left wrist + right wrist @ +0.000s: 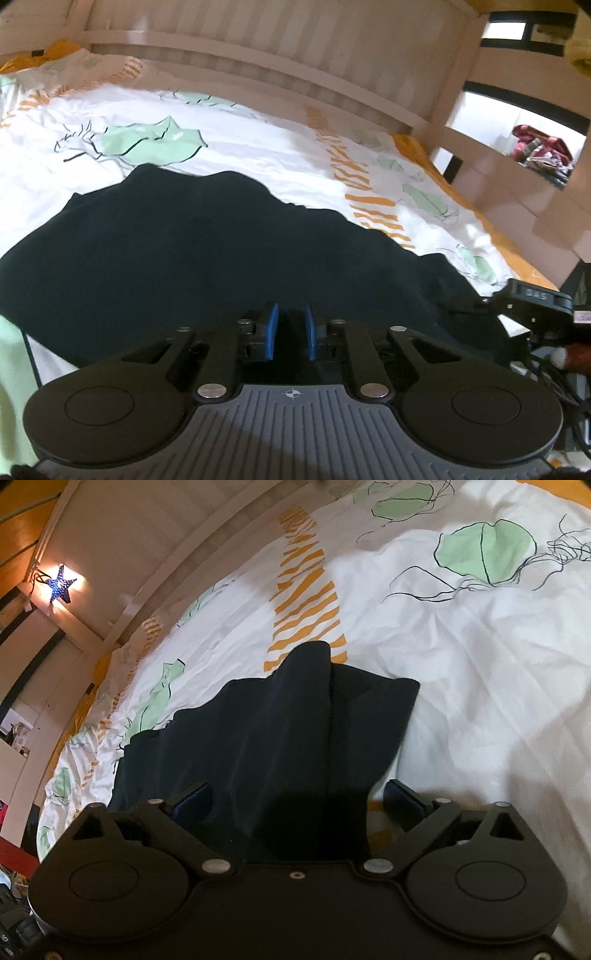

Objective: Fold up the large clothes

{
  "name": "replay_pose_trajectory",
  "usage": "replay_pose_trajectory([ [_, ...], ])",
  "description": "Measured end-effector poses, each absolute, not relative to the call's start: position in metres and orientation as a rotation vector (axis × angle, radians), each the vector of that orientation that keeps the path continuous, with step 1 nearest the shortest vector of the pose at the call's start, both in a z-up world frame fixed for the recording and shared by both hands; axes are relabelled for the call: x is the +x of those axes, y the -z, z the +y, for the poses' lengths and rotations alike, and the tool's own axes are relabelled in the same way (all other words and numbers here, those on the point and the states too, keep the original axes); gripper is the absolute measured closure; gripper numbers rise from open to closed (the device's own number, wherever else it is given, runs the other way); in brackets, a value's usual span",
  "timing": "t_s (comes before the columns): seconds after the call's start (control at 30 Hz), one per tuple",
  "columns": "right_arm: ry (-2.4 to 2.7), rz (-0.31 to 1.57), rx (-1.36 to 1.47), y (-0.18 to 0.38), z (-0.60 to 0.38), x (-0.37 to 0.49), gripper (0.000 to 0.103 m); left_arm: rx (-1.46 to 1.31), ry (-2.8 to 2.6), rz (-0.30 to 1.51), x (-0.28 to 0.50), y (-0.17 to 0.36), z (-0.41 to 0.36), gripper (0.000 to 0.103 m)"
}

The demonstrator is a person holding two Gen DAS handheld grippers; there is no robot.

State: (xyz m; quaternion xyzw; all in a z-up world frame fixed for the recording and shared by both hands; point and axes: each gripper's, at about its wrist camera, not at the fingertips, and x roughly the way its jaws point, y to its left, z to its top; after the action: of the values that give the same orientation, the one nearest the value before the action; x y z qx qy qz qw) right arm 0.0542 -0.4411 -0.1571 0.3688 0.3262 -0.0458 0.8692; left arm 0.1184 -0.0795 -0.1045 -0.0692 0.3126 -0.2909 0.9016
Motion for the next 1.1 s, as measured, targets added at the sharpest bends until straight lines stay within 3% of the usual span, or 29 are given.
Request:
replay_pose_trajectory([
  [0.4, 0.051, 0.689, 0.965, 0.162, -0.444, 0.033, 0.076, -0.049, 0.604, 0.628, 0.111, 0.126, -0.087, 0.086],
  [0.67, 0.019, 0.657, 0.875, 0.112, -0.427, 0.036, 0.084, -0.119, 0.621, 0.649, 0.115, 0.131, -0.078, 0.085],
  [1.1, -0.272, 0.677, 0.832, 0.036, -0.342, 0.133, 0.084, -0.231, 0.653, 0.666, 0.122, 0.137, -0.065, 0.085],
])
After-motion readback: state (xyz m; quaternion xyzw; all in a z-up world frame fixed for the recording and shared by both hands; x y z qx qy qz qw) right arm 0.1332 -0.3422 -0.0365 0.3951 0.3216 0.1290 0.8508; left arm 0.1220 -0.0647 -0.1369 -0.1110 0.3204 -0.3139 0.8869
